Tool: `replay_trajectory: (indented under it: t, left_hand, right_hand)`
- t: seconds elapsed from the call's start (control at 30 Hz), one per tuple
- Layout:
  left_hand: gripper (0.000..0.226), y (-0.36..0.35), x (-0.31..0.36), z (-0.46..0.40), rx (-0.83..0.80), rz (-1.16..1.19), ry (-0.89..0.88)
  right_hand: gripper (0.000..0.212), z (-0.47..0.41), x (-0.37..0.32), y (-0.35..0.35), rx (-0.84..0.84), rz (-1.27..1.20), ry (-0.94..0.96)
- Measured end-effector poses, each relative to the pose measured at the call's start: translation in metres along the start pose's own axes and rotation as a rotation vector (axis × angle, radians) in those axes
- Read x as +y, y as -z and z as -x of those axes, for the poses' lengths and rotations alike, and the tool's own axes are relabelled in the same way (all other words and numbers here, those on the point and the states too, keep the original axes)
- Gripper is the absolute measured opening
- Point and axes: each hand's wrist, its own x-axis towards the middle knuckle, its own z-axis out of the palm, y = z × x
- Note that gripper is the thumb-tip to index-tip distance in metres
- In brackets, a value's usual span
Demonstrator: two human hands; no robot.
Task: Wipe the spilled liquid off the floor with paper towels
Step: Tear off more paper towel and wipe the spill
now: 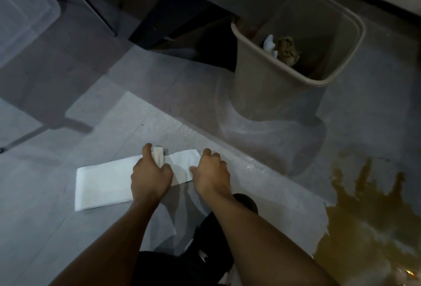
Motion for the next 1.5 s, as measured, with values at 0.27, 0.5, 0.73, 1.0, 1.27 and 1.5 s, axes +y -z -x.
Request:
replay_trajectory:
  t: [0.27,0.5,0.73,1.0,1.27,1.5]
  left_hand:
    - [0.042,0.012,0.025,-0.005,0.118,0.266,-0.021]
    - [0.057,0.043,0.024,-0.034,0.003,0.802,0.125]
    - [0.054,0.074,-0.051,-0.046,0.103,0.712,0.241]
    - [0.053,0.063,-0.11,-0.025,0.323,-0.121,0.347]
    - [0.105,-0.027,0.022,0.022,-0.287,-0.271,-0.084]
    - [0.101,-0.019,0.026,0.008,-0.254,-0.017,0.002]
  right_hand:
    - [0.005,-0.016,0.039,0.024,0.099,-0.431,-0.057]
    - [0.01,-0.042,0.147,0.103,0.387,-0.733,-0.231]
    - [0.019,-0.046,0.222,0.159,0.383,-0.659,-0.283]
    - [0.021,-0.049,0.214,0.145,0.302,-0.679,-0.213]
    - [0.023,-0.049,0.216,0.149,0.345,-0.534,-0.273]
    - [0.024,-0.043,0.228,0.165,0.379,-0.408,-0.28]
